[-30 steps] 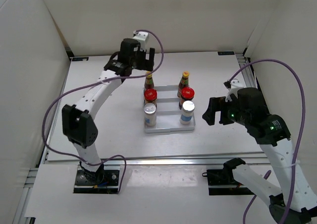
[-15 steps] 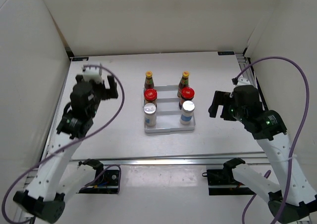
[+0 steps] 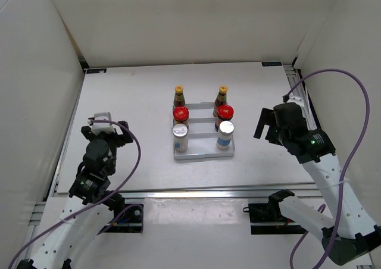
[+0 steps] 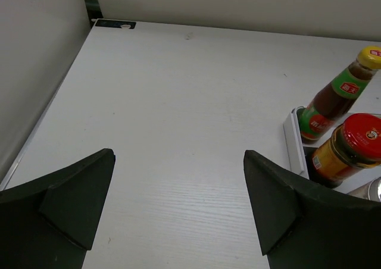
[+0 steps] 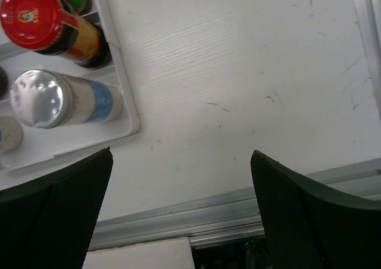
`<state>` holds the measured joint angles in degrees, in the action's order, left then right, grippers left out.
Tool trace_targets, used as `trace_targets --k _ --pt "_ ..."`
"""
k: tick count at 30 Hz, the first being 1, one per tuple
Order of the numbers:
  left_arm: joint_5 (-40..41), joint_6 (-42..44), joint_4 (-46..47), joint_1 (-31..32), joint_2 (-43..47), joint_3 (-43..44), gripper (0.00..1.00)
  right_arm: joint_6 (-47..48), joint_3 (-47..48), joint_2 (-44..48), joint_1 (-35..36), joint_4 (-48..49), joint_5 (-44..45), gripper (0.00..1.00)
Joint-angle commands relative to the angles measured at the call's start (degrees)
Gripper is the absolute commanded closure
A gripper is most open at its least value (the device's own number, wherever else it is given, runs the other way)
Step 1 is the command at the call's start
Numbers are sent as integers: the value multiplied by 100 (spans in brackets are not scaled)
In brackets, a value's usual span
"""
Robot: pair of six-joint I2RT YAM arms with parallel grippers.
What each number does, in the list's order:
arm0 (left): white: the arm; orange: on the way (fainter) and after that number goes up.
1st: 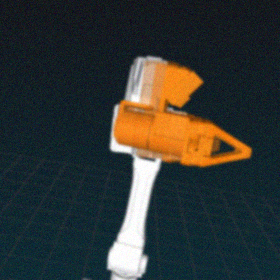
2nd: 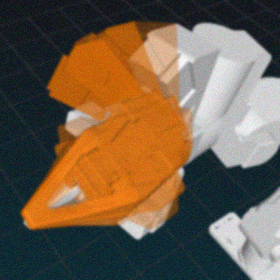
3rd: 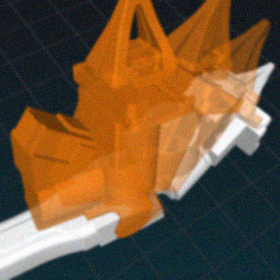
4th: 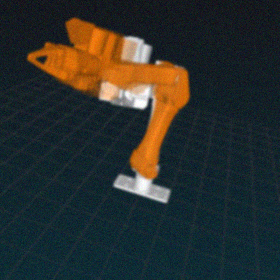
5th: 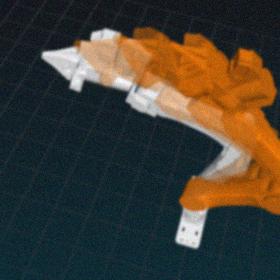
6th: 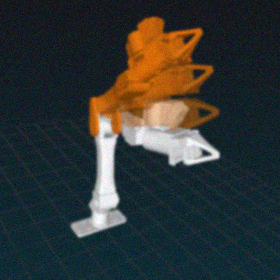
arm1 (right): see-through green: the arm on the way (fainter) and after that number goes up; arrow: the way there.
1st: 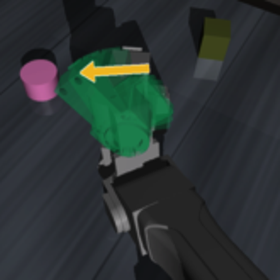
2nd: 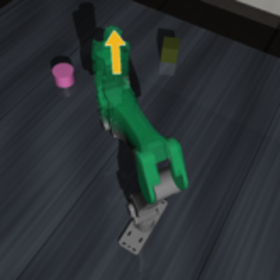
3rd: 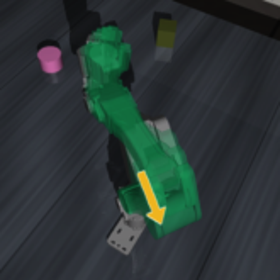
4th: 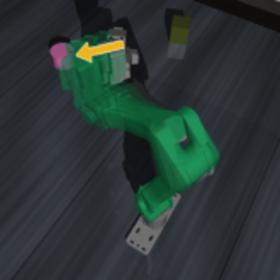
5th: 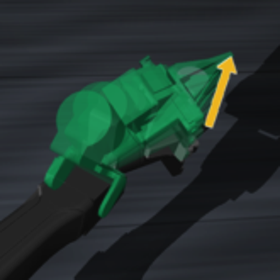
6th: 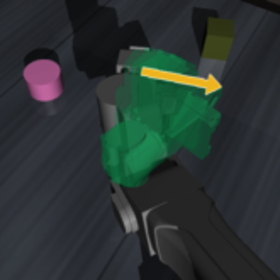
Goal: Organize the condiment bottles
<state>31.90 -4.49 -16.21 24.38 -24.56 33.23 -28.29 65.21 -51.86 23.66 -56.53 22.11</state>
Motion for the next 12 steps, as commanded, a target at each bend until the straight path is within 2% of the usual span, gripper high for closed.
trace_targets --k 1,5,12 --pt "185 -34 311 259 -189 -27 0 -18 -192 245 7 73 933 0" --pt "404 -34 311 410 -304 -27 0 -71 -570 676 7 142 1866 0" --pt "694 -34 311 410 -304 -89 0 96 -694 818 7 415 1507 0"
